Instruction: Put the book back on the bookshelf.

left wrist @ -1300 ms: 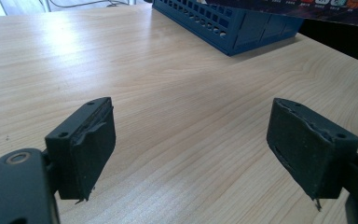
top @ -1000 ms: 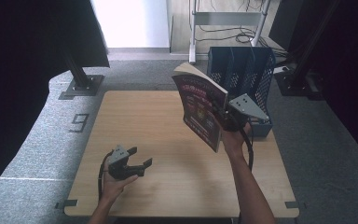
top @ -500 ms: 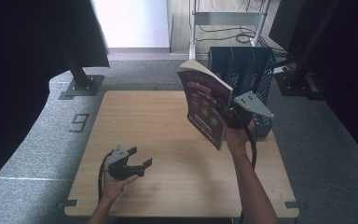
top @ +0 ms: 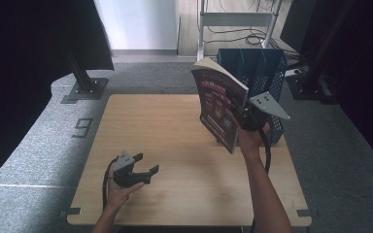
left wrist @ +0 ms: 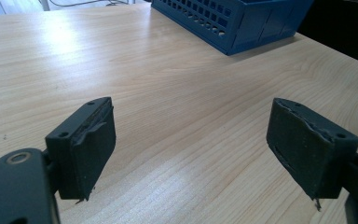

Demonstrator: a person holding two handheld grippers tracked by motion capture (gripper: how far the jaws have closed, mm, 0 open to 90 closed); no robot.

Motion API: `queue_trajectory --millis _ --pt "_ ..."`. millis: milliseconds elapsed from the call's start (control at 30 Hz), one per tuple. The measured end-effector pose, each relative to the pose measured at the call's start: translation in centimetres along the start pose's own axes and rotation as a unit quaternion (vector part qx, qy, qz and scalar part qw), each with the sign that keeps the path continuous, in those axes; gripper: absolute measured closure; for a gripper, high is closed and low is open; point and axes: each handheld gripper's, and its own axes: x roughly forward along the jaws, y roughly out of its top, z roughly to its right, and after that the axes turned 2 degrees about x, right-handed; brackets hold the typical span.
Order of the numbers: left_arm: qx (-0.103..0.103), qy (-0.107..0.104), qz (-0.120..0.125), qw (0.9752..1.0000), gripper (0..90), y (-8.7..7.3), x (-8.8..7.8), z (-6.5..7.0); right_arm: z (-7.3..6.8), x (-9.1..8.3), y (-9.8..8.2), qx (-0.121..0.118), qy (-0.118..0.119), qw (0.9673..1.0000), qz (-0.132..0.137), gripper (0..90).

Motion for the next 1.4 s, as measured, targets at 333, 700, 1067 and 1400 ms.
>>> queue_trajectory --millis 333,700,1067,1400 --pt "0.0 -0.001 -0.001 1.0 15.5 0.0 0.0 0.0 1.2 -0.3 0.0 0.002 -0.022 0.9998 0.004 81.6" --pt "0.0 -0.001 -0.002 1.0 15.5 0.0 0.1 0.2 2.3 -0.6 0.3 0.002 -0.043 0.9991 0.007 81.6" --pt "-0.001 -0.002 -0.002 1.0 15.5 0.0 0.1 0.1 2.7 -0.4 0.4 -0.002 -0.052 0.9986 0.007 81.6" --pt "-0.004 -0.002 -0.002 1.0 15.5 0.0 0.1 0.1 3.3 -0.4 0.6 -0.002 -0.065 0.9979 0.008 81.6"
